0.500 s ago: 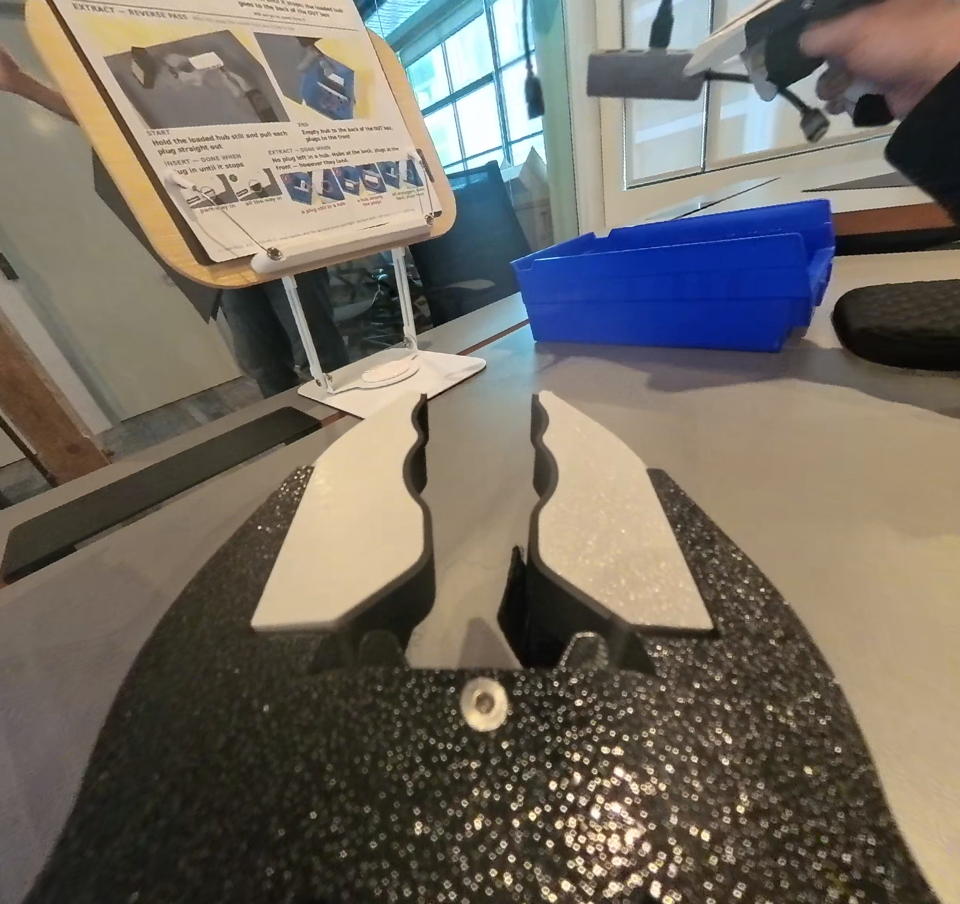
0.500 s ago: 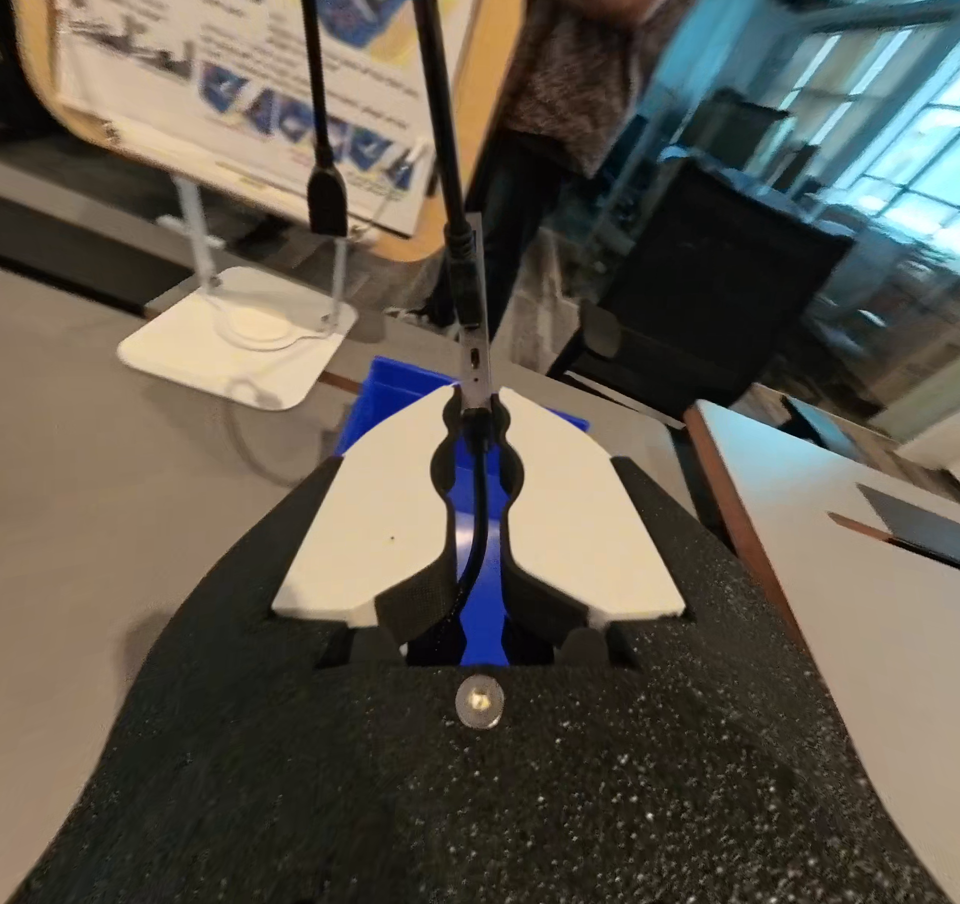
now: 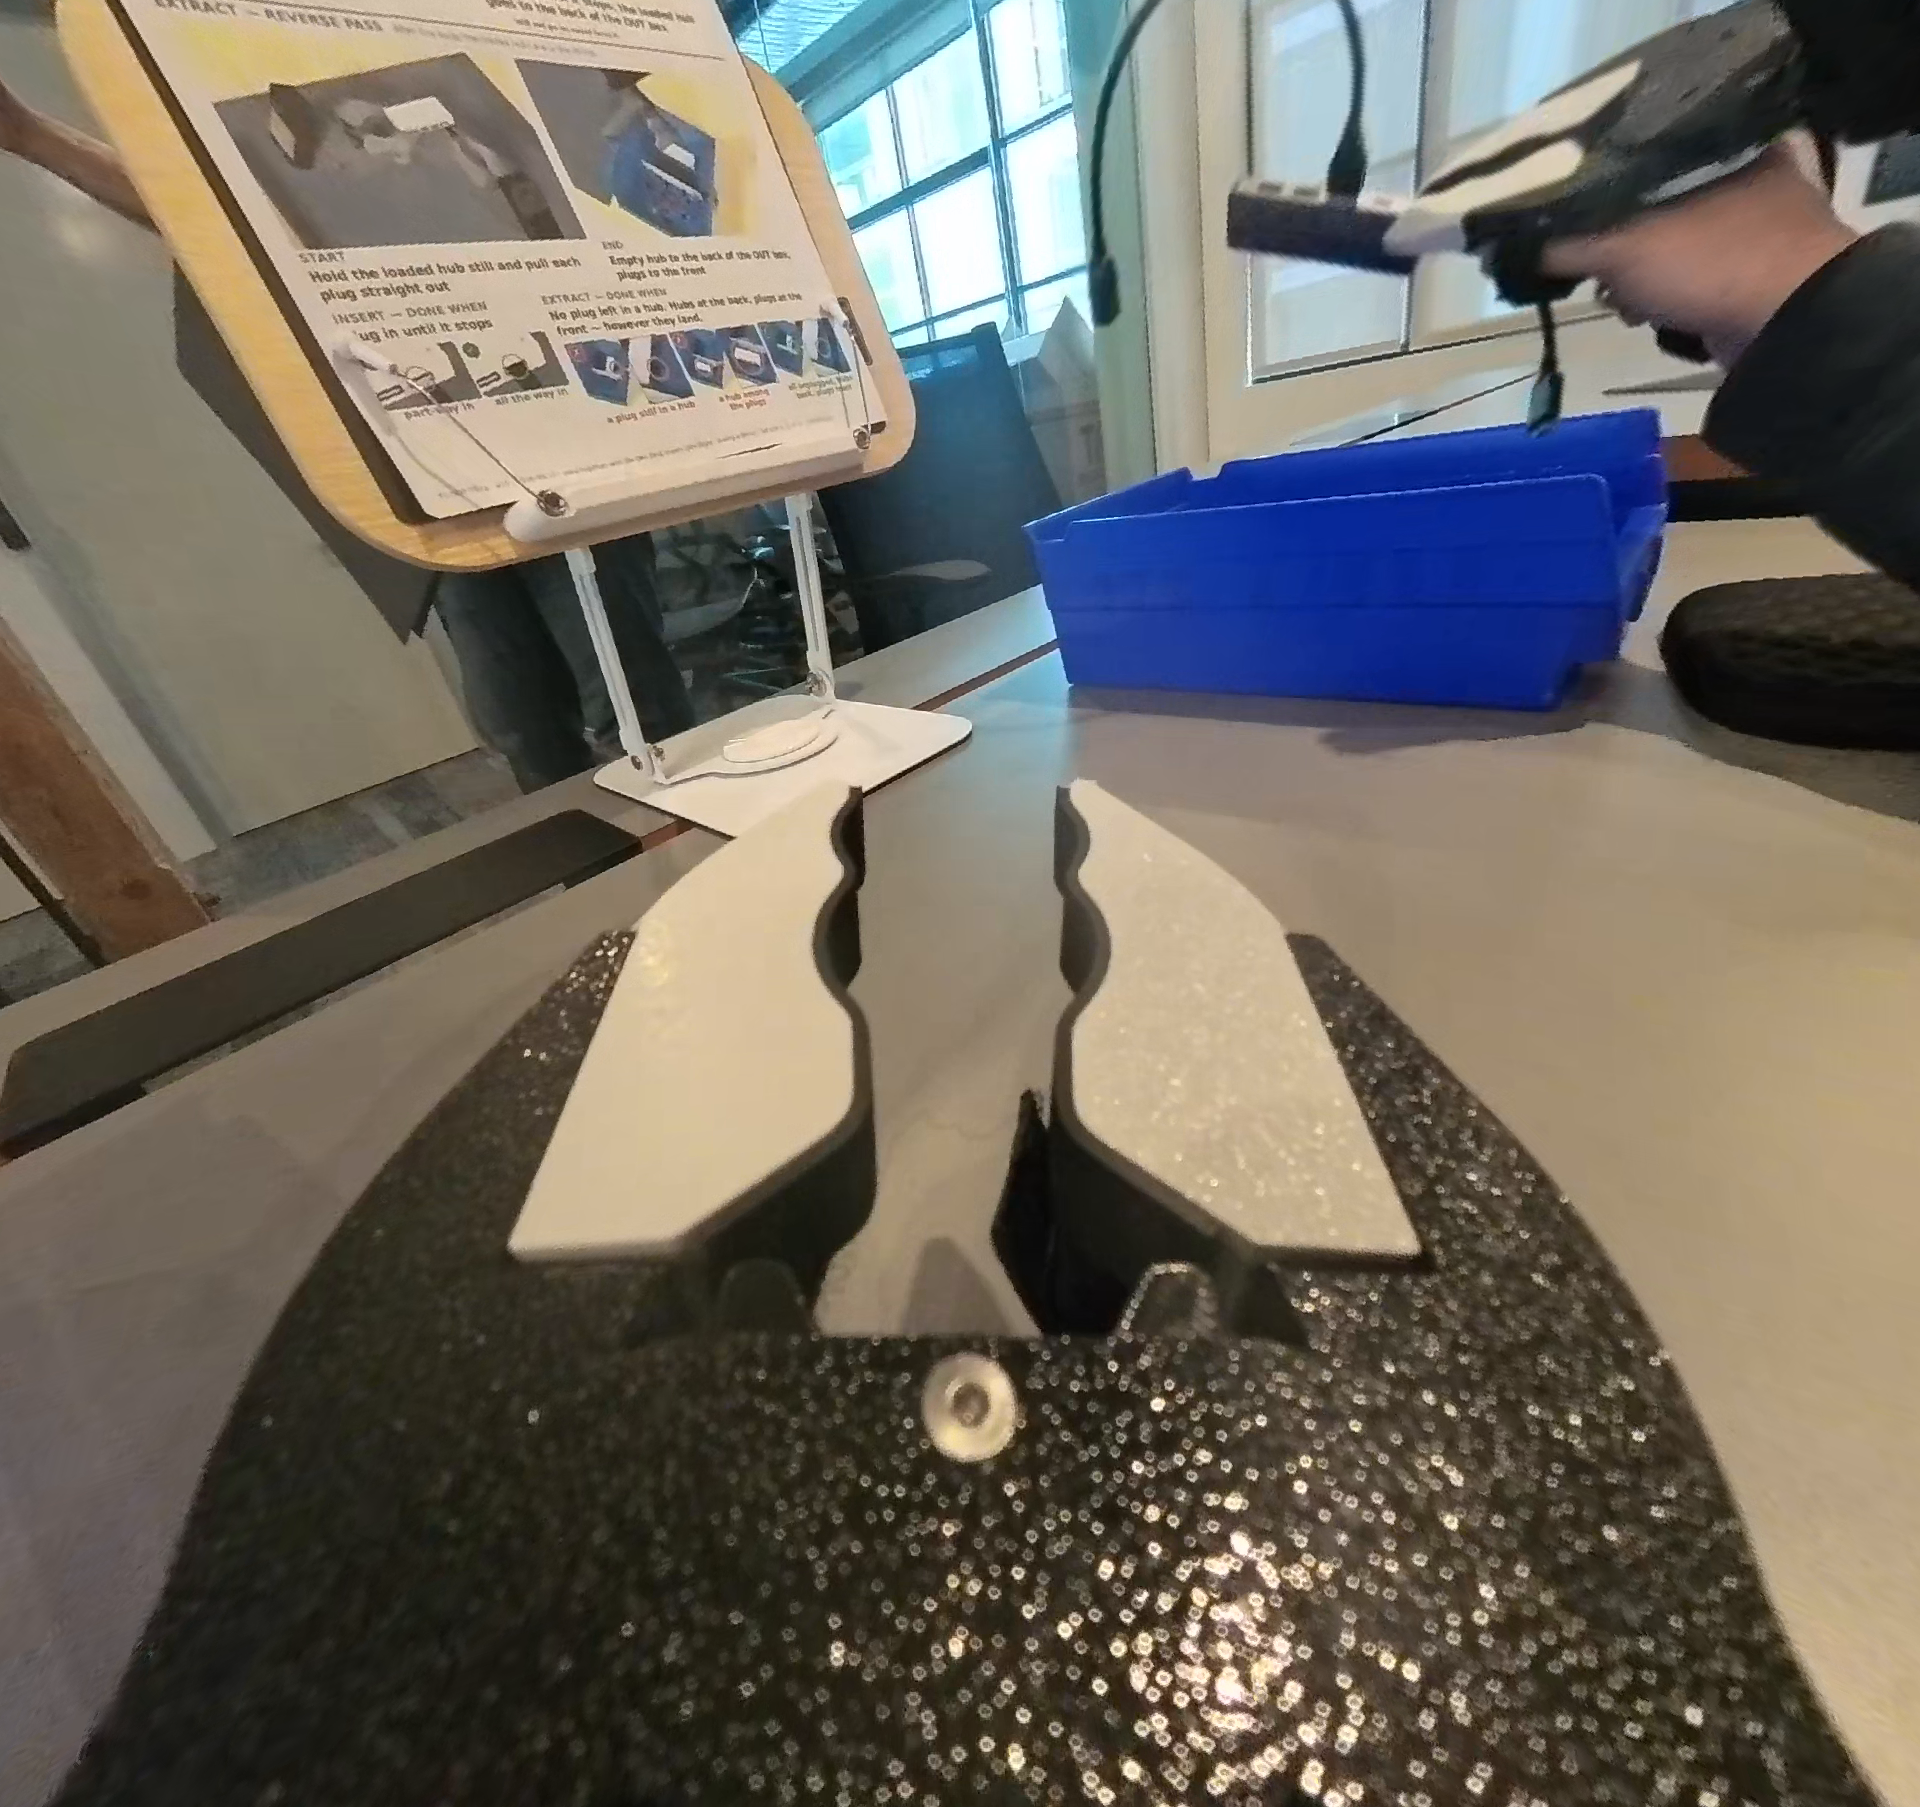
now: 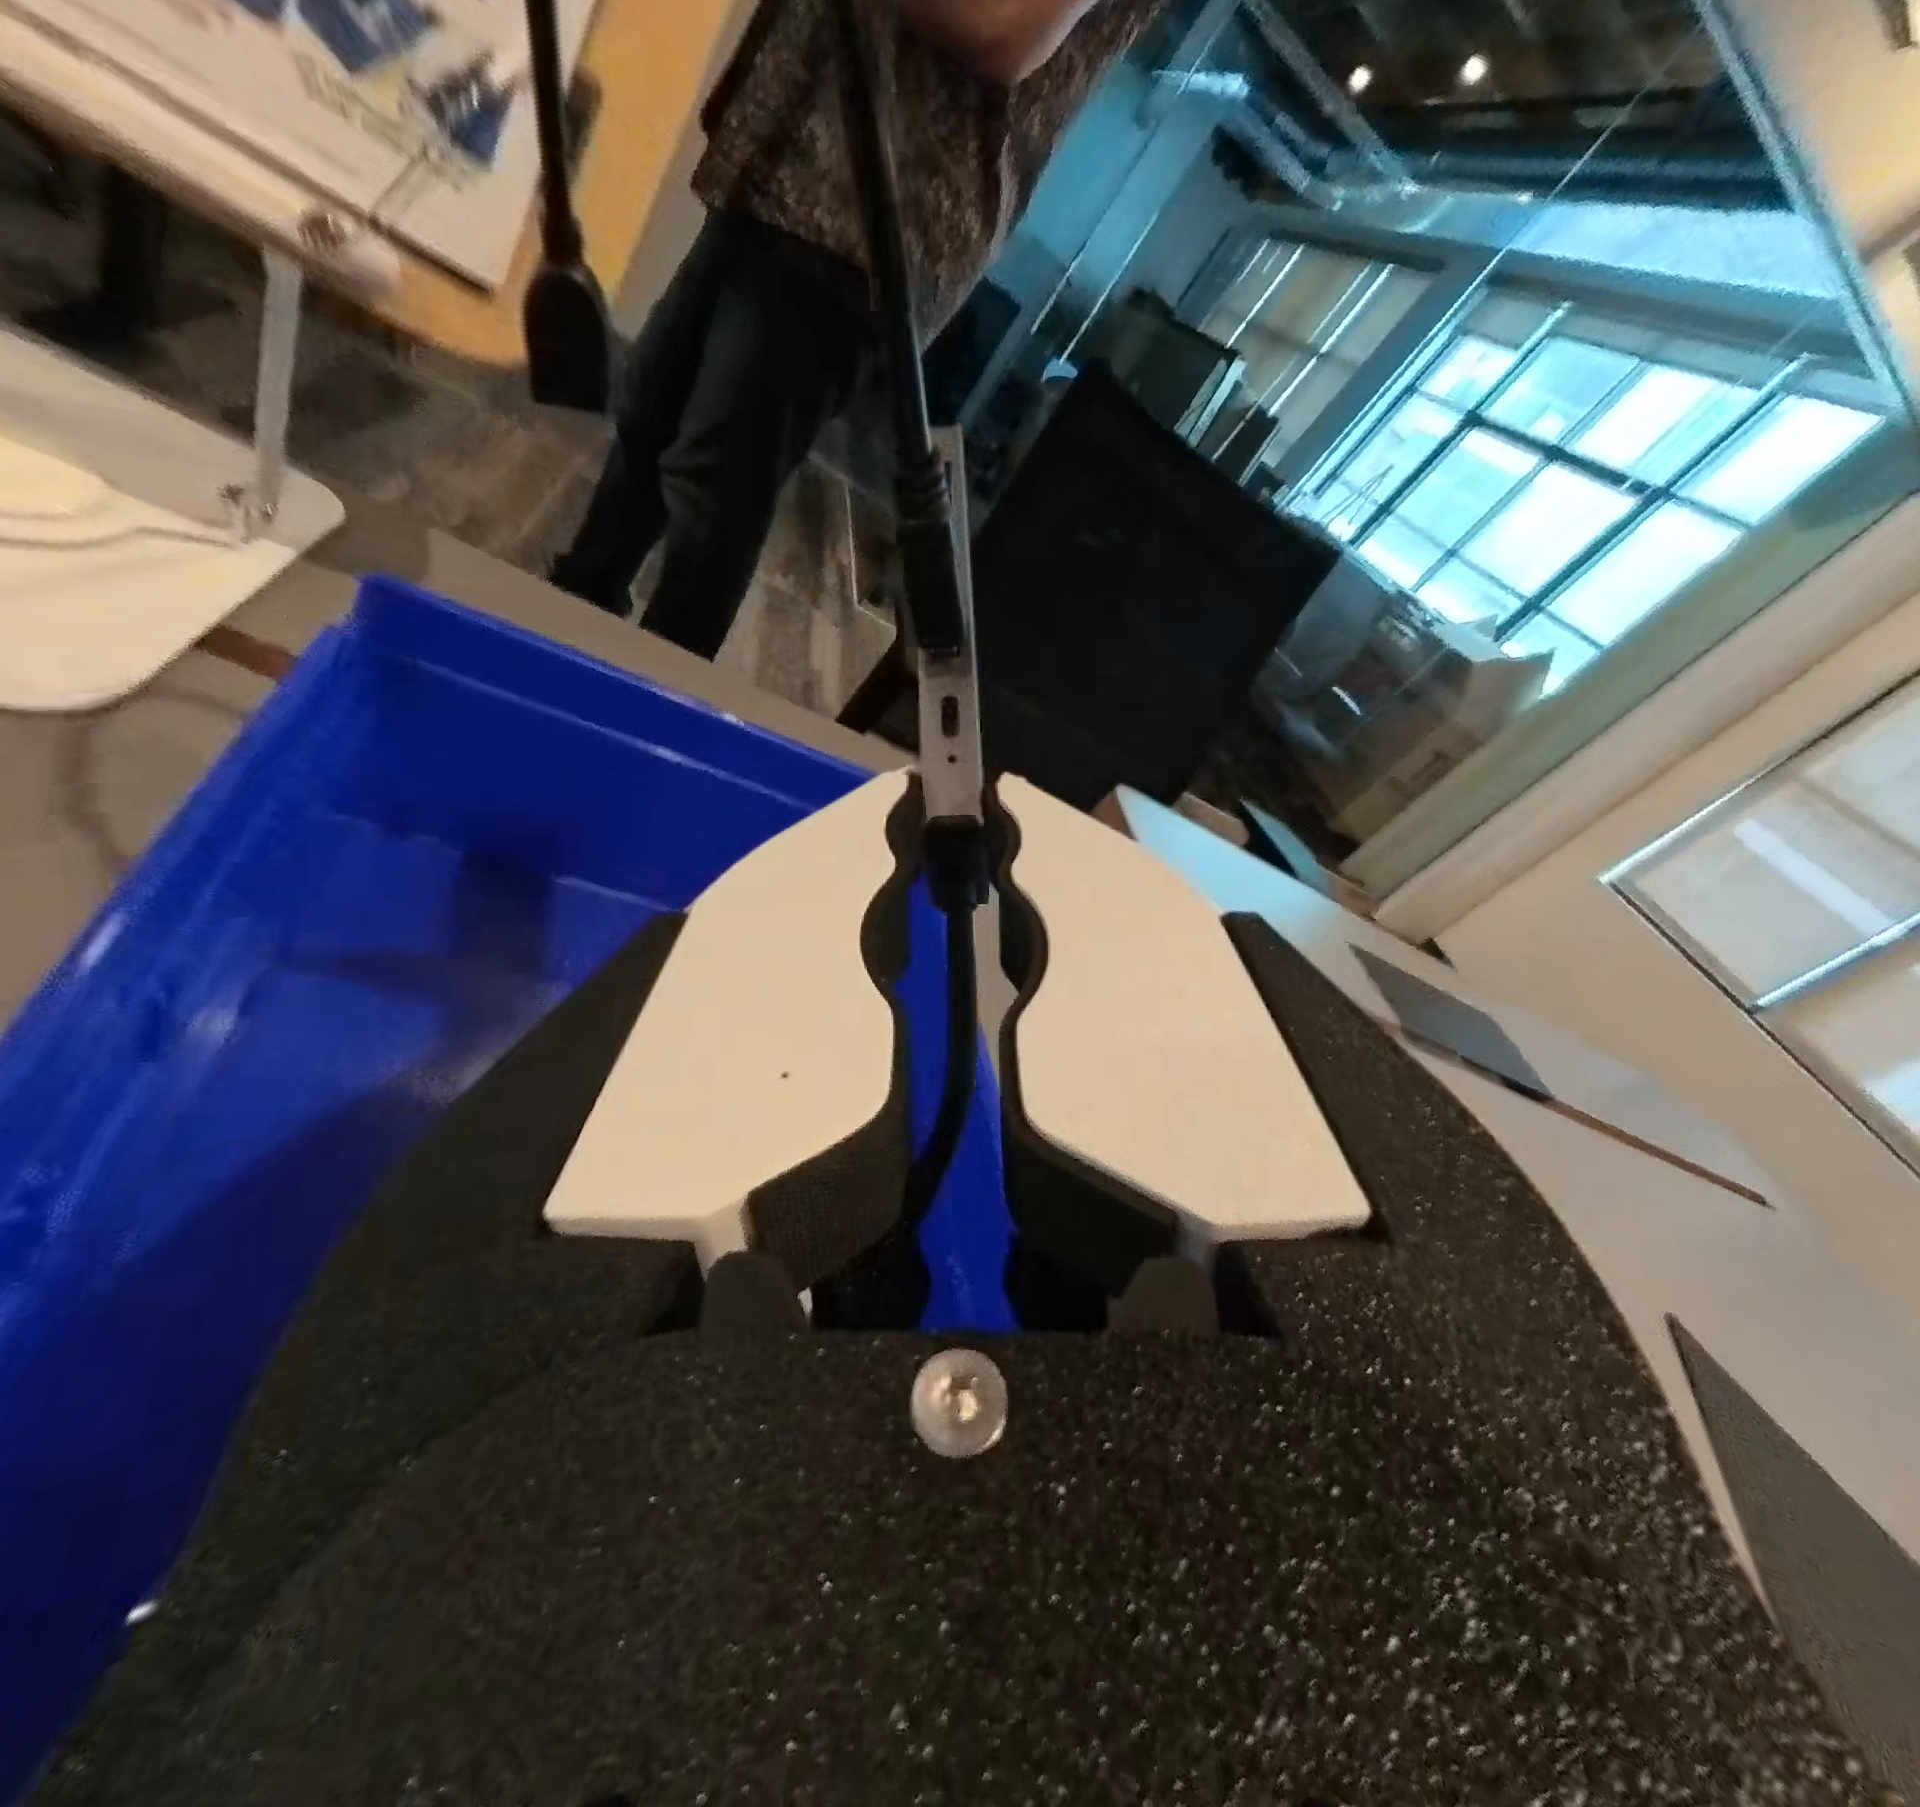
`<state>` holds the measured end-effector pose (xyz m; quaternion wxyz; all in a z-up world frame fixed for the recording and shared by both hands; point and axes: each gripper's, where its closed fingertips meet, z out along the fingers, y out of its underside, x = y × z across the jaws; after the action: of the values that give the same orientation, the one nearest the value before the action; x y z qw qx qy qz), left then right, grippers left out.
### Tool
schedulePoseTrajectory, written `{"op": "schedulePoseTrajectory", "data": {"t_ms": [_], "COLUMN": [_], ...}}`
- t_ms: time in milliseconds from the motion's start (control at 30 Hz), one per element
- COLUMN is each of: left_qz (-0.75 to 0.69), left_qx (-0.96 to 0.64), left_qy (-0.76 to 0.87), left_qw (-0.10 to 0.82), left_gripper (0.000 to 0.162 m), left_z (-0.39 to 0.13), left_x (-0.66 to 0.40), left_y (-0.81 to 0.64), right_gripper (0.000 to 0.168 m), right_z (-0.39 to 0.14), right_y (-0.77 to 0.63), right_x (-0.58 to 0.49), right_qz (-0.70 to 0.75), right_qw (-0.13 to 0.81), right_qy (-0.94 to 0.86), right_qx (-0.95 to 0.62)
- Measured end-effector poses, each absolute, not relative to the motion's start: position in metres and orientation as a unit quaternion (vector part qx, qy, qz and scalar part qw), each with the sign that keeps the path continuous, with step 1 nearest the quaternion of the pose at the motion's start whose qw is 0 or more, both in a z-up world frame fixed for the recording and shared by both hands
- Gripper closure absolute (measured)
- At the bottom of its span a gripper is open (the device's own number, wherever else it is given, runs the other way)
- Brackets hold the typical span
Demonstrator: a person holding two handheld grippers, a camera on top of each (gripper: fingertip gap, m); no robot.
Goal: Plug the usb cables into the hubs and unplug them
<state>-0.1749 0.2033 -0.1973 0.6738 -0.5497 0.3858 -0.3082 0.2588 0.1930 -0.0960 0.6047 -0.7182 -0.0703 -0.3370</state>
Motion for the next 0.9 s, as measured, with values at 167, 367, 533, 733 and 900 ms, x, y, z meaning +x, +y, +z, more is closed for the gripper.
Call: {"op": "schedulePoseTrajectory", "data": {"t_ms": [167, 367, 533, 733, 900], "left_qz": [-0.307, -0.307, -0.305, -0.304, -0.302], "left_qx": [-0.549, -0.549, -0.549, -0.548, -0.547], "left_qy": [0.387, 0.388, 0.389, 0.391, 0.394], "left_qw": [0.674, 0.674, 0.674, 0.674, 0.674], "left_gripper": [0.128, 0.128, 0.128, 0.128, 0.129], "left_z": [-0.197, -0.198, -0.198, -0.198, -0.198], "left_x": [-0.175, -0.175, -0.174, -0.174, -0.173], "left_y": [0.203, 0.203, 0.203, 0.202, 0.202], "right_gripper": [0.157, 0.157, 0.157, 0.157, 0.157], "right_z": [-0.143, -0.194, -0.226, -0.249, -0.251], "right_y": [0.202, 0.196, 0.183, 0.172, 0.168], "right_x": [0.27, 0.271, 0.264, 0.253, 0.256], "right_qz": [-0.32, -0.275, -0.242, -0.177, -0.175], "right_qw": [0.526, 0.416, 0.332, 0.277, 0.261], "right_qy": [-0.102, -0.147, -0.201, -0.208, -0.193], "right_qx": [-0.782, -0.854, -0.889, -0.921, -0.929]}}
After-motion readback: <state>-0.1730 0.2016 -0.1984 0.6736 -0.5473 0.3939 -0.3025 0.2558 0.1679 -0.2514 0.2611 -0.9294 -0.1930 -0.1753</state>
